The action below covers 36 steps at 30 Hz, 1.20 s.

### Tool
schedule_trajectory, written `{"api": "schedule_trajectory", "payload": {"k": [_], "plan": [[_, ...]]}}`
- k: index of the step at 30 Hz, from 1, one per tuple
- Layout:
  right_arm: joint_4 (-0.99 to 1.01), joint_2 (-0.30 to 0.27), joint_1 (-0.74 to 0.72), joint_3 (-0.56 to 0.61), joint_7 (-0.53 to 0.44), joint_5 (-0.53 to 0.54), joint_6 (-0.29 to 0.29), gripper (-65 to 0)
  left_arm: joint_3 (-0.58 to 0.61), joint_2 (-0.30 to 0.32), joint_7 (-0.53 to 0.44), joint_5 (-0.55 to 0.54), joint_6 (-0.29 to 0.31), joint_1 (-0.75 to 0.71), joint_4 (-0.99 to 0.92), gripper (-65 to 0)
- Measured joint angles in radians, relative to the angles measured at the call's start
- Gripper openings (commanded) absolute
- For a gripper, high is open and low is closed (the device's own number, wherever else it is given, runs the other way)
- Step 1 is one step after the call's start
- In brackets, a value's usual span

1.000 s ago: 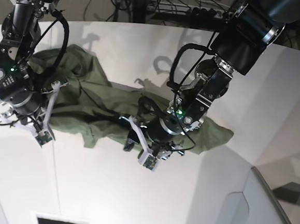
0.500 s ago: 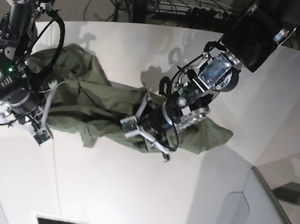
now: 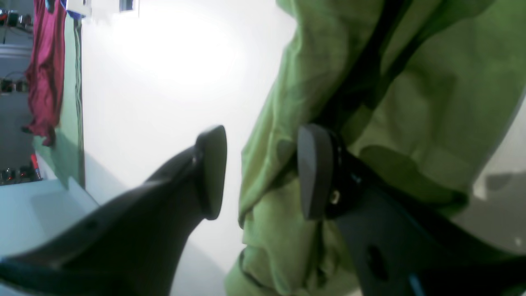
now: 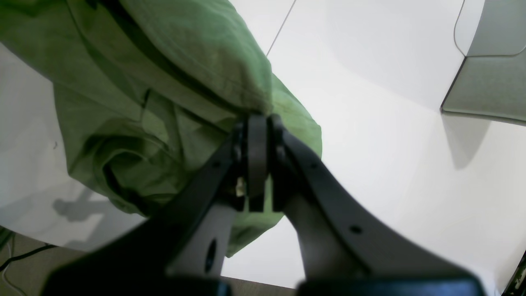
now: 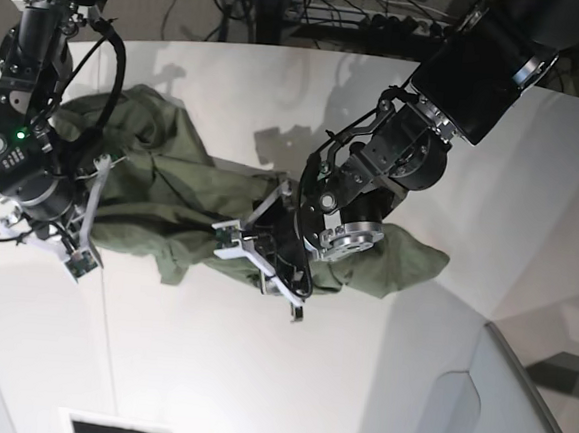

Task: Layout the t-shirt on the table in an organized manner, then fold the t-shirt properly
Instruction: 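Lift the shirt high with both grippers and shake it out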

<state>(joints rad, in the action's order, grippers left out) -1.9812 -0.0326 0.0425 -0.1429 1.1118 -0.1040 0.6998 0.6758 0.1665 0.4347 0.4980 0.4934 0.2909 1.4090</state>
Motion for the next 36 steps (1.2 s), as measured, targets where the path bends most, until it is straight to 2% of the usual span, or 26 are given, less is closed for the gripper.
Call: {"api": "schedule_trajectory", "payload": {"k": [2, 4, 9, 11, 13, 15, 16, 19, 21, 23, 26, 28, 32, 36], "plan": [[0.000, 0.000, 0.000, 0.000, 0.000, 0.000, 0.000, -64.8, 0.000, -0.001, -0.001, -0.001, 0.035, 0.006, -0.001, -37.2], [0.000, 0.000, 0.000, -0.001, 0.000, 0.000, 0.000, -64.8, -0.007, -0.003, 0.000, -0.001, 0.037, 0.008, 0.000, -37.0], [0.000, 0.000, 0.000, -0.003, 0.000, 0.000, 0.000, -64.8, -0.121, -0.032, 0.001, 0.002, 0.050, 0.004, -0.025, -34.9], [0.000, 0.001, 0.000, -0.003, 0.000, 0.000, 0.000, -64.8, -0.154, -0.036, 0.002, 0.002, 0.050, 0.009, -0.053, -28.0], [0.000, 0.000, 0.000, -0.003, 0.000, 0.000, 0.000, -64.8, -0.165, -0.036, 0.004, 0.006, 0.049, 0.013, -0.081, -18.4], [0.000, 0.000, 0.000, -0.003, 0.000, 0.000, 0.000, -64.8, -0.165, -0.041, 0.003, 0.006, 0.050, 0.011, -0.106, -13.5], [0.000, 0.002, 0.000, -0.003, 0.000, 0.000, 0.000, -64.8, -0.163, -0.045, 0.003, 0.006, 0.050, 0.011, -0.120, -13.2], [0.000, 0.002, 0.000, -0.003, 0.000, 0.000, 0.000, -64.8, -0.166, -0.073, 0.000, 0.002, 0.066, 0.035, -0.188, -16.6], [0.001, 0.002, 0.000, -0.003, 0.000, 0.000, 0.000, -64.8, -0.169, -0.093, -0.004, 0.001, 0.111, 0.065, -0.253, -19.3], [0.001, 0.002, 0.000, -0.003, 0.000, 0.000, 0.000, -64.8, -0.171, -0.110, -0.010, 0.003, 0.119, 0.092, -0.318, -23.0], [0.001, 0.002, 0.000, -0.003, 0.000, 0.000, 0.000, -64.8, -0.172, -0.131, -0.097, 0.006, 0.136, 0.112, -0.390, -30.4], [0.001, 0.002, 0.000, -0.003, 0.000, 0.000, 0.000, -64.8, -0.171, -0.148, -0.117, 0.003, 0.137, 0.123, -0.426, -39.7], [0.001, 0.002, 0.000, -0.003, 0.000, 0.000, 0.000, -64.8, -0.171, -0.168, -0.129, 0.003, 0.137, 0.144, -0.454, -65.0], [0.001, 0.002, -0.001, -0.003, 0.000, 0.000, 0.000, -64.8, -0.171, -0.153, -0.112, 0.015, 0.139, 0.142, -0.372, -65.0]]}}
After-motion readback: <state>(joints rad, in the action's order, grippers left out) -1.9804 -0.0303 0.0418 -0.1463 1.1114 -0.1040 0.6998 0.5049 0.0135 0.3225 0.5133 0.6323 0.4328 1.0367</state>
